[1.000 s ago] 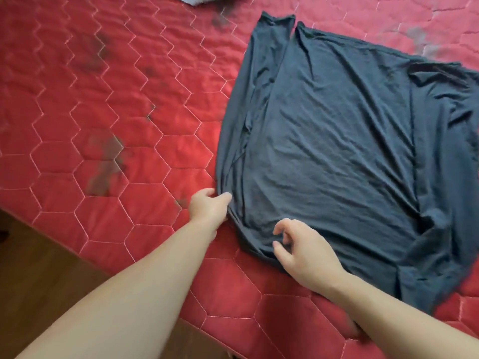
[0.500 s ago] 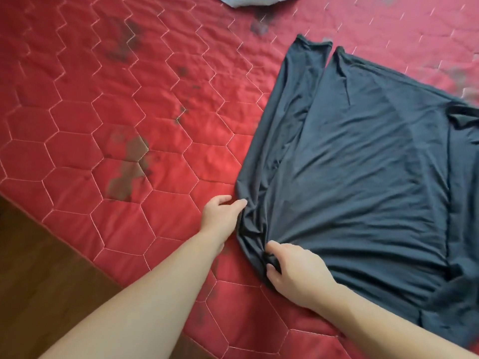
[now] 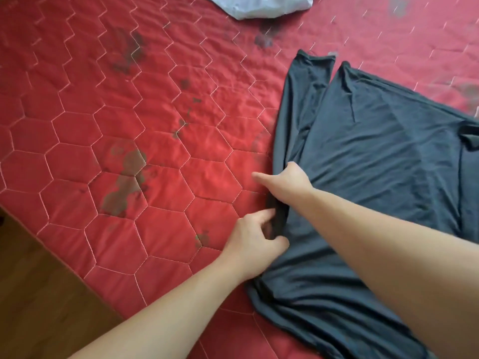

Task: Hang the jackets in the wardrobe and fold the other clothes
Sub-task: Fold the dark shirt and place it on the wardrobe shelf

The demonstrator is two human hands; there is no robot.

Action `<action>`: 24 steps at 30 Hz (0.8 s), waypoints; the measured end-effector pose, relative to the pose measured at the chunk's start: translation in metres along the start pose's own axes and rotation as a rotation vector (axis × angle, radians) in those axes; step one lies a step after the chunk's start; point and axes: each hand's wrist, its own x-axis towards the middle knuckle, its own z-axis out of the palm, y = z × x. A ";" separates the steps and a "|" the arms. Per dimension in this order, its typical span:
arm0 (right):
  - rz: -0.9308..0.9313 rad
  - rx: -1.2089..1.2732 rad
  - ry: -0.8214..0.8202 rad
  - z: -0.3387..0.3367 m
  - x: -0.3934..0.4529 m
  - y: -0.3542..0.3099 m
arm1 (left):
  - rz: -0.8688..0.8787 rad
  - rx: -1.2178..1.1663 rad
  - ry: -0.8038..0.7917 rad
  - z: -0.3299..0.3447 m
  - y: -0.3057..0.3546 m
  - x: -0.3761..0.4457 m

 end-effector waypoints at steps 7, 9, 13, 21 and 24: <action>0.243 0.949 0.089 -0.057 0.055 0.024 | 0.193 0.631 -0.268 0.037 0.023 0.002; 0.242 1.006 -0.061 -0.073 0.076 0.043 | 0.189 0.745 -0.387 0.045 0.024 0.005; 0.194 0.862 -0.095 -0.106 0.086 0.044 | 0.099 0.891 -0.560 0.058 0.025 0.012; 0.123 0.858 -0.244 -0.140 0.086 0.032 | -0.099 0.337 -0.044 0.047 0.037 0.064; 0.078 0.918 -0.355 -0.148 0.078 0.029 | -0.095 0.118 0.208 0.032 0.047 0.106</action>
